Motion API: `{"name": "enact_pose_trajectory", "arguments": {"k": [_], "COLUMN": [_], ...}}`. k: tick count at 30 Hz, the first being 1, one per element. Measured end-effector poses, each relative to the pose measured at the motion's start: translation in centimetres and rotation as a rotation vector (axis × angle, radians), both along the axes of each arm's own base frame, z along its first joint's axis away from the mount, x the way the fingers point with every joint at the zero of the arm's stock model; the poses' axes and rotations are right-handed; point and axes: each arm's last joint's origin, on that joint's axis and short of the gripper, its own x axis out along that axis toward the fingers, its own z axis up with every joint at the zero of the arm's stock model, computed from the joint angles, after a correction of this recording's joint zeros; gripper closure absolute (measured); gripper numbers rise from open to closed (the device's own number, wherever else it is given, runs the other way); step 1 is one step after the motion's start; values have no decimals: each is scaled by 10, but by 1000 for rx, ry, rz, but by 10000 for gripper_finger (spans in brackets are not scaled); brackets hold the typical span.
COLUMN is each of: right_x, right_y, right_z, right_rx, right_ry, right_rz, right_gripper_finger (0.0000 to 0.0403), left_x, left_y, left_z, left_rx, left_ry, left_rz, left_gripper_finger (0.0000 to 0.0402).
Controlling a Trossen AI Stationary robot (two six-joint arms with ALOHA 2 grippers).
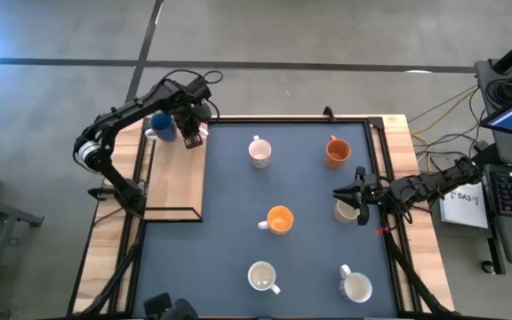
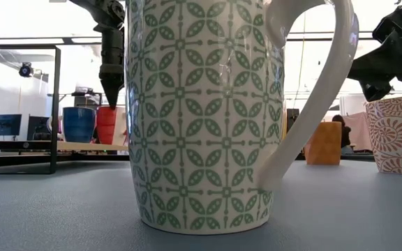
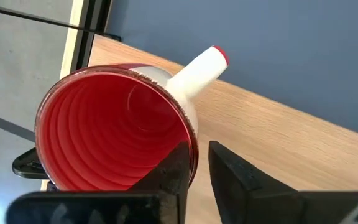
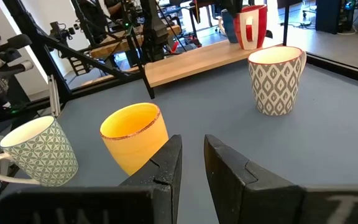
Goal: Place coffee mugs
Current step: Put the red mug on the shelf
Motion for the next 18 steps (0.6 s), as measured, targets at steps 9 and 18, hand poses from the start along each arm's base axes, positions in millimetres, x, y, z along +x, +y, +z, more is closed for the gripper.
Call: {"name": "enact_pose_trajectory", "arguments": {"k": [9, 18], "right_x": [0, 0], "right_y": [0, 0], "right_z": [0, 0], "right_rx": [0, 0], "right_ry": [0, 0], "right_rz": [0, 0], "right_gripper_finger": [346, 346], "left_x": [1, -1], "left_y": [3, 9], "left_z": [0, 1], "left_rx": [19, 43], "left_ry": [-29, -62], "left_rz": [54, 112], "left_gripper_finger": [395, 399]}}
